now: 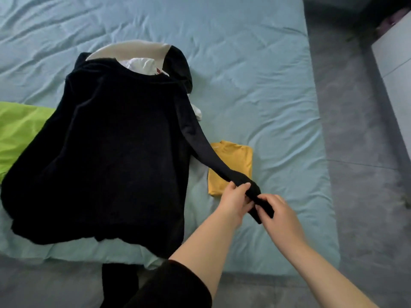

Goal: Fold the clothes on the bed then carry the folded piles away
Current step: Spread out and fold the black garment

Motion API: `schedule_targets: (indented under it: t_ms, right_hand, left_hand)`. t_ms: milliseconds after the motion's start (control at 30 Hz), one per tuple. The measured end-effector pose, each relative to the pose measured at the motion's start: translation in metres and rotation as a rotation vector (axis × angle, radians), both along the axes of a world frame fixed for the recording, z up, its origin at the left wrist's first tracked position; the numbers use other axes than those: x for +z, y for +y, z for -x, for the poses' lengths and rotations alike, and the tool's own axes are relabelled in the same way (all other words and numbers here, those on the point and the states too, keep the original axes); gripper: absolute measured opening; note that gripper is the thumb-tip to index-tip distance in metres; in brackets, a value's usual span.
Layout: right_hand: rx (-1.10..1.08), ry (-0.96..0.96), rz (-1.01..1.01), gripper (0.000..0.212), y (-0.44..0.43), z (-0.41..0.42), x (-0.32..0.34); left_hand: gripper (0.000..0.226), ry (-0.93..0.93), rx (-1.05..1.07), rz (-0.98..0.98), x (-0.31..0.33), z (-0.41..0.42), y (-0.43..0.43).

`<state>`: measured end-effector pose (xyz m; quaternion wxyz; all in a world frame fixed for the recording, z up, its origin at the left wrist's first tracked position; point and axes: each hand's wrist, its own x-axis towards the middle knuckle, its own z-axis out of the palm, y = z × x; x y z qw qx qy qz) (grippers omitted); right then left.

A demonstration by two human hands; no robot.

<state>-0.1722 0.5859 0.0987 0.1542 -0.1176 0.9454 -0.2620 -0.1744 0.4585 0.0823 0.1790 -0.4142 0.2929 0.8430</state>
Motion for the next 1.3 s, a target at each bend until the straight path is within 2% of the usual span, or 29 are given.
schedule_targets:
  t_ms: [100, 133, 200, 233, 300, 400, 500, 567, 633, 700, 767, 833, 900, 967, 1033, 1100, 1133, 1200, 1300]
  right_hand:
    - [-0.26, -0.123, 0.123, 0.004, 0.021, 0.025, 0.016]
    - [-0.311, -0.164, 0.149, 0.011, 0.028, 0.038, 0.021]
    - [-0.427, -0.237, 0.245, 0.024, 0.041, 0.066, 0.037]
    - [-0.477, -0.261, 0.31, 0.025, 0.045, 0.081, 0.047]
    - [-0.524, -0.235, 0.376, 0.024, 0.053, 0.111, 0.068]
    - [-0.44, -0.147, 0.279, 0.028, 0.061, 0.153, 0.097]
    - [-0.411, -0.215, 0.273, 0.024, 0.062, 0.184, 0.117]
    - [-0.431, -0.269, 0.313, 0.019, 0.059, 0.198, 0.127]
    - [-0.455, -0.349, 0.377, 0.015, 0.053, 0.208, 0.133]
    - [-0.482, -0.443, 0.468, 0.016, 0.047, 0.215, 0.135]
    - [-0.545, -0.521, 0.618, 0.025, 0.045, 0.218, 0.132]
    - [-0.706, -0.549, 0.806, 0.039, 0.047, 0.212, 0.118]
    - [-0.919, -0.621, 0.964, 0.048, 0.05, 0.188, 0.082]
    - [-0.977, -0.856, 0.966, 0.062, 0.035, 0.146, 0.028]
    - [-0.904, -1.147, 0.933, 0.071, -0.007, 0.109, -0.021]
    - [-0.795, -1.389, 1.035, 0.069, -0.063, 0.087, -0.054]
    - [-0.756, -1.444, 1.125, 0.066, -0.091, 0.082, -0.066]
    - [-0.797, -1.373, 1.33, 0.068, -0.141, 0.086, -0.085]
    - [-0.963, -1.157, 1.601, 0.078, -0.194, 0.107, -0.113]
  left_hand:
    - [0.016, 0.057, -0.022, 0.011, 0.025, 0.026, 0.016]
    - [0.02, 0.099, -0.046, 0.005, 0.034, 0.034, 0.019]
    - [0.049, 0.189, -0.132, 0.061, 0.054, 0.048, 0.022]
    - [0.064, 0.229, -0.214, 0.144, 0.059, 0.054, 0.025]
    - [0.078, 0.308, -0.388, 0.379, 0.066, 0.064, 0.031]
    - [0.086, 0.462, -0.681, 0.734, 0.07, 0.077, 0.044]
    - [0.095, 0.6, -0.997, 1.069, 0.07, 0.088, 0.054]
    - [0.1, 0.663, -1.063, 1.277, 0.069, 0.093, 0.059]
    - [0.097, 0.698, -0.908, 1.359, 0.071, 0.097, 0.06]
    - [0.081, 0.711, -0.615, 1.247, 0.078, 0.101, 0.058]
    - [0.069, 0.661, -0.39, 0.981, 0.09, 0.103, 0.054]
    - [0.079, 0.597, -0.301, 0.791, 0.094, 0.105, 0.045]
    - [0.087, 0.569, -0.249, 0.692, 0.093, 0.107, 0.031]
    - [0.088, 0.548, -0.182, 0.587, 0.091, 0.112, 0.014]
    - [0.085, 0.557, -0.101, 0.495, 0.086, 0.119, -0.004]
    - [0.072, 0.562, -0.007, 0.388, 0.089, 0.12, -0.027]
    - [0.064, 0.556, 0.04, 0.351, 0.089, 0.12, -0.043]
    - [0.047, 0.523, 0.099, 0.37, 0.081, 0.123, -0.083]
    - [0.021, 0.446, 0.278, 0.195, 0.049, 0.116, -0.17]
